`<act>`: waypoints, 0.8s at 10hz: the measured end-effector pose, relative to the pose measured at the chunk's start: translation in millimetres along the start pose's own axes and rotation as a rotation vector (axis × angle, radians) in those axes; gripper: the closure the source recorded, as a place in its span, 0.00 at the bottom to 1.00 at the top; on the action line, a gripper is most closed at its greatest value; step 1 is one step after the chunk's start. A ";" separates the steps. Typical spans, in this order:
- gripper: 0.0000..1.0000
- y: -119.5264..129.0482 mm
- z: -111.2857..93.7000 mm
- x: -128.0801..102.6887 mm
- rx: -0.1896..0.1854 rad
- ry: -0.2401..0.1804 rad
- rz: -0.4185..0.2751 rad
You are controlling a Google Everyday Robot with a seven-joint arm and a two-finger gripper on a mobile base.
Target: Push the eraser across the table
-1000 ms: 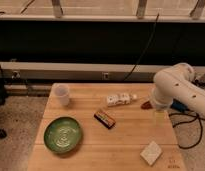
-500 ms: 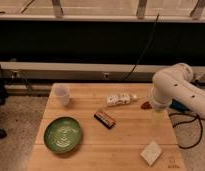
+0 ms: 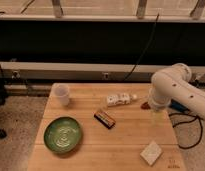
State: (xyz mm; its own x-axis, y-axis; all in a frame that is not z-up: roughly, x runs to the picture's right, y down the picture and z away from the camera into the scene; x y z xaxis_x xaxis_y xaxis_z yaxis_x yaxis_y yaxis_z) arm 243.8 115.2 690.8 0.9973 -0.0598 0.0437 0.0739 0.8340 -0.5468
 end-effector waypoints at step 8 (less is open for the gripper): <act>0.20 -1.3 2.0 -6.3 0.000 -0.007 -0.025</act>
State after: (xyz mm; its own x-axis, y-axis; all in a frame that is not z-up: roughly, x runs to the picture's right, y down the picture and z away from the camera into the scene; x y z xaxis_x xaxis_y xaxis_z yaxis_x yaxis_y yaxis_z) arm 237.3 115.5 693.0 0.9950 -0.0765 0.0636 0.0989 0.8324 -0.5454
